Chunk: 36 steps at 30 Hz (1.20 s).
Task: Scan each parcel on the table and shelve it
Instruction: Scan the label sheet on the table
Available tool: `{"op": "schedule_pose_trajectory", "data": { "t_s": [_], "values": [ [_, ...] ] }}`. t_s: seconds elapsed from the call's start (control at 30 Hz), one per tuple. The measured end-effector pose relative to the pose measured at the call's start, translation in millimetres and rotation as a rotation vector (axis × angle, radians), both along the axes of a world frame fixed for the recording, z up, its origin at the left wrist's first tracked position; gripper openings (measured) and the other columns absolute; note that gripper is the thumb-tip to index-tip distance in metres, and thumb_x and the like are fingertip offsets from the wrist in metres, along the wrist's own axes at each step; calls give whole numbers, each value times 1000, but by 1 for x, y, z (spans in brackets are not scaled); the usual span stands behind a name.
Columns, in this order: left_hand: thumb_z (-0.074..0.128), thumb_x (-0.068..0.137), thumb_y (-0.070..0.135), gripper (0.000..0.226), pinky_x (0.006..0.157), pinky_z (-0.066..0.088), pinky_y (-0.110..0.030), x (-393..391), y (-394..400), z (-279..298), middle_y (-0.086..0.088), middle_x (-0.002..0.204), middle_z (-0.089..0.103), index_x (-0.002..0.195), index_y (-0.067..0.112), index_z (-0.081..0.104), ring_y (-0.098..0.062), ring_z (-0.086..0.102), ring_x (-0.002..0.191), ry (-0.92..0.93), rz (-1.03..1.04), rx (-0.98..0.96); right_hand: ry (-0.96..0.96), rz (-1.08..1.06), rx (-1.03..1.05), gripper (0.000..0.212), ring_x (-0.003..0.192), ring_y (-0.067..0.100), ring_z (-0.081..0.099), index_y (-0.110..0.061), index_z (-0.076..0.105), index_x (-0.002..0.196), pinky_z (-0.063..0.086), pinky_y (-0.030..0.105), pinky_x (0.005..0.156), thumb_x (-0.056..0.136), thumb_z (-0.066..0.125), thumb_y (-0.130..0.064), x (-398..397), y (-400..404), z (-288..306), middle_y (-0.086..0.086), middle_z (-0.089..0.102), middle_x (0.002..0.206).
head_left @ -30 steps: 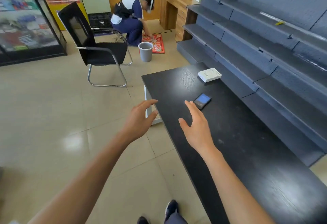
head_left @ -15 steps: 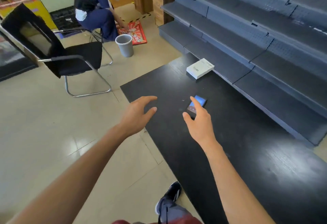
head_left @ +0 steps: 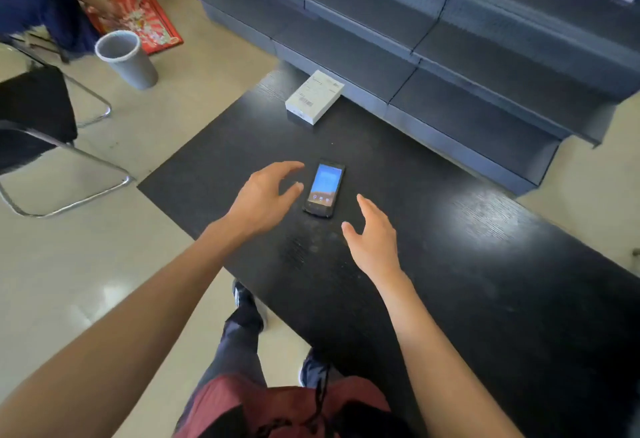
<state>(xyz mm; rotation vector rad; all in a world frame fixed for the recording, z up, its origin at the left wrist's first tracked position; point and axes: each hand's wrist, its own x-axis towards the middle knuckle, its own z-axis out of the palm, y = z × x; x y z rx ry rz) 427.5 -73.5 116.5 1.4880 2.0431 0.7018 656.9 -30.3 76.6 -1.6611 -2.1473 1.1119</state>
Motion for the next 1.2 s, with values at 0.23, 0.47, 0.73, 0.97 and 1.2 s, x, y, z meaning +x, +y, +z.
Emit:
{"op": "schedule_pose_trajectory", "data": {
  "t_s": [0.23,0.47,0.73,0.97,1.2],
  "values": [
    [61,99,28,41,100,43,-22,-24,66,-35,9,138,61,140,27,58,-3,55,119,-96,-156,-61,-113,-136,-104,64,152,18,27,-18,29,160,26,46,123,103,55,-30,-25,22,-24,-2,31,165],
    [62,98,27,40,108,47,-36,-78,121,-67,1,127,69,138,22,60,-17,64,118,-172,-298,-136,-252,-248,-181,66,140,25,41,-14,32,158,37,46,116,100,60,-30,-86,43,-42,5,34,155],
    [61,99,27,39,108,47,-38,-128,160,-104,2,130,67,138,24,59,-17,61,120,-165,-374,-234,-441,-346,-326,91,141,31,33,-14,19,158,37,54,110,91,66,-53,-143,71,-85,9,26,155],
    [60,99,27,41,113,42,-37,-155,191,-122,3,139,62,140,23,59,-17,57,128,-112,-325,-234,-471,-512,-365,113,139,33,31,-10,9,161,42,59,102,81,74,-59,-176,81,-113,10,26,153],
    [61,99,23,46,109,30,-27,-171,222,-132,-3,147,54,144,18,54,-24,46,136,-5,-332,-181,-458,-546,-353,115,129,29,38,-23,7,160,43,54,96,76,80,-52,-174,86,-117,8,34,142]
  ]
}}
